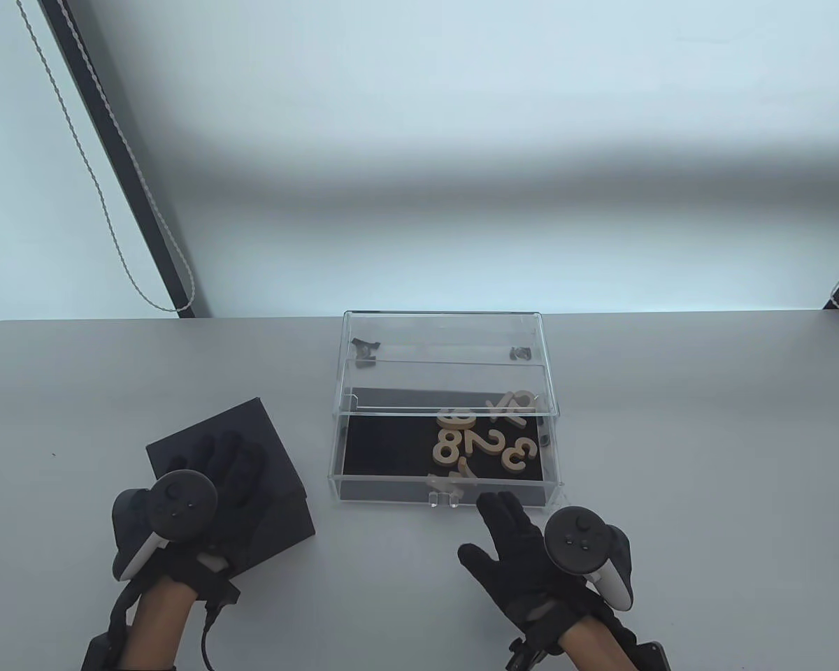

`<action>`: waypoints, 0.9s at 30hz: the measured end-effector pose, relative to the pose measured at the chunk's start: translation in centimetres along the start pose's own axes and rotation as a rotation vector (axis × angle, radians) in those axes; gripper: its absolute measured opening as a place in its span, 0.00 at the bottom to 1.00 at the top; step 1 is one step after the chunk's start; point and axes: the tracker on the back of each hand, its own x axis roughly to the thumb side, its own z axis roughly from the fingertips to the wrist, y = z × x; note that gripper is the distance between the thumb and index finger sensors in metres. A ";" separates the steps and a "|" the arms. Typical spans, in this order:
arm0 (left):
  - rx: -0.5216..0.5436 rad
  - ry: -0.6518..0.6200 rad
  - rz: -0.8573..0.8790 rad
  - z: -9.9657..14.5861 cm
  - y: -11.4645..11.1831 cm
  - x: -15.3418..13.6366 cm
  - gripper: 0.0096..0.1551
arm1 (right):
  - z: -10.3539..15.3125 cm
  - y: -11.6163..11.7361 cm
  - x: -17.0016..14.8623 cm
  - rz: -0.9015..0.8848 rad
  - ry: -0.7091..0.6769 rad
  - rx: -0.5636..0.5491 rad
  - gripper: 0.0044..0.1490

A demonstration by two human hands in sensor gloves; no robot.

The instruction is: Pour number blocks into a drawer

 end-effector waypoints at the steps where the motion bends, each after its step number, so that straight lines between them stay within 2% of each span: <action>1: 0.011 0.002 -0.007 -0.2 0.0 -0.1 0.44 | 0.0 0.0 0.0 -0.002 0.002 0.002 0.58; 8: 0.082 0.045 -0.035 -2.1 -0.3 -0.6 0.43 | -0.2 0.3 -0.2 -0.030 0.019 0.026 0.58; 15: 0.118 0.016 -0.057 -3.2 -0.2 -1.2 0.43 | -0.8 0.9 -0.5 -0.095 0.017 0.030 0.57; 27: 0.076 -0.026 -0.027 -3.8 0.0 -1.4 0.42 | -1.5 2.3 -1.0 -0.234 0.029 0.057 0.57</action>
